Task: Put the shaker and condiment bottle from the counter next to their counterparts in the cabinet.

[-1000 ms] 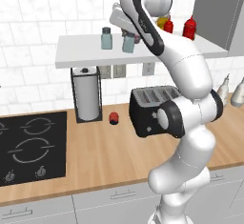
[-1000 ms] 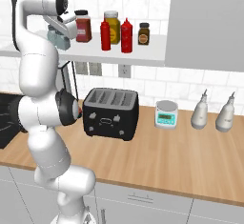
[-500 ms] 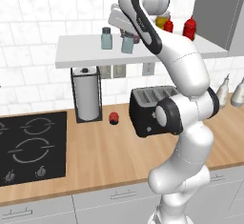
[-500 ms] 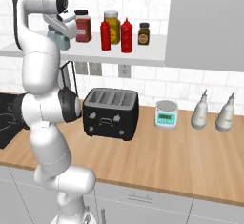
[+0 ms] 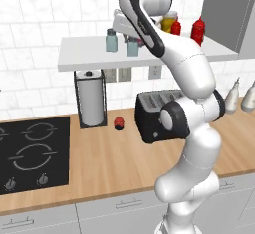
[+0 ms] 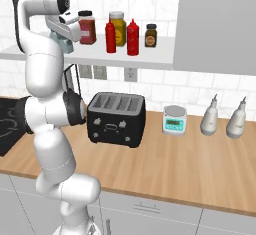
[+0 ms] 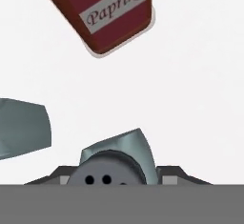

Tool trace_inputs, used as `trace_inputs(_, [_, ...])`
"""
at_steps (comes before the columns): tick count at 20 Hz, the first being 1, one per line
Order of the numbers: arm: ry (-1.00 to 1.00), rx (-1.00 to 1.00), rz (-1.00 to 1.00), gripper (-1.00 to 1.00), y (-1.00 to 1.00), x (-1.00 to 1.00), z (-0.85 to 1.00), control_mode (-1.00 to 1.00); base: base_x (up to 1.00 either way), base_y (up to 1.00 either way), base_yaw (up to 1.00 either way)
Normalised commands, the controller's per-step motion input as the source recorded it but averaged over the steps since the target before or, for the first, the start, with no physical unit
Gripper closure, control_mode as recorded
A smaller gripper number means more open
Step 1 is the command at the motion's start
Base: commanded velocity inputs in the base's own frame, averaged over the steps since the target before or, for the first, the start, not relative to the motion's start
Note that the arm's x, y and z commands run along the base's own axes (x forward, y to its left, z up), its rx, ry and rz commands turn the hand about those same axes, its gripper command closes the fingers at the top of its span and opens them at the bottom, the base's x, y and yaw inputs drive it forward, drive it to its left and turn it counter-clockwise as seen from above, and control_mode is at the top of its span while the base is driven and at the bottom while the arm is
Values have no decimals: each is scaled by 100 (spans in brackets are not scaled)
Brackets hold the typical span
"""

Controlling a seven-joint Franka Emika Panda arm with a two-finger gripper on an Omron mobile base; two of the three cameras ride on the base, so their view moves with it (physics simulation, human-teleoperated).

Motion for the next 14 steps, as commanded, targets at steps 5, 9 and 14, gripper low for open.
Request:
trace_inputs(5, [2, -1, 0, 100, 0, 1, -5, -100, 0, 0, 0])
trace_inputs(9, [0, 0, 0, -100, 0, 0, 0, -100, 0, 0, 0])
trace_inputs(14, [0, 0, 0, -100, 0, 0, 1, -100, 0, 0, 0])
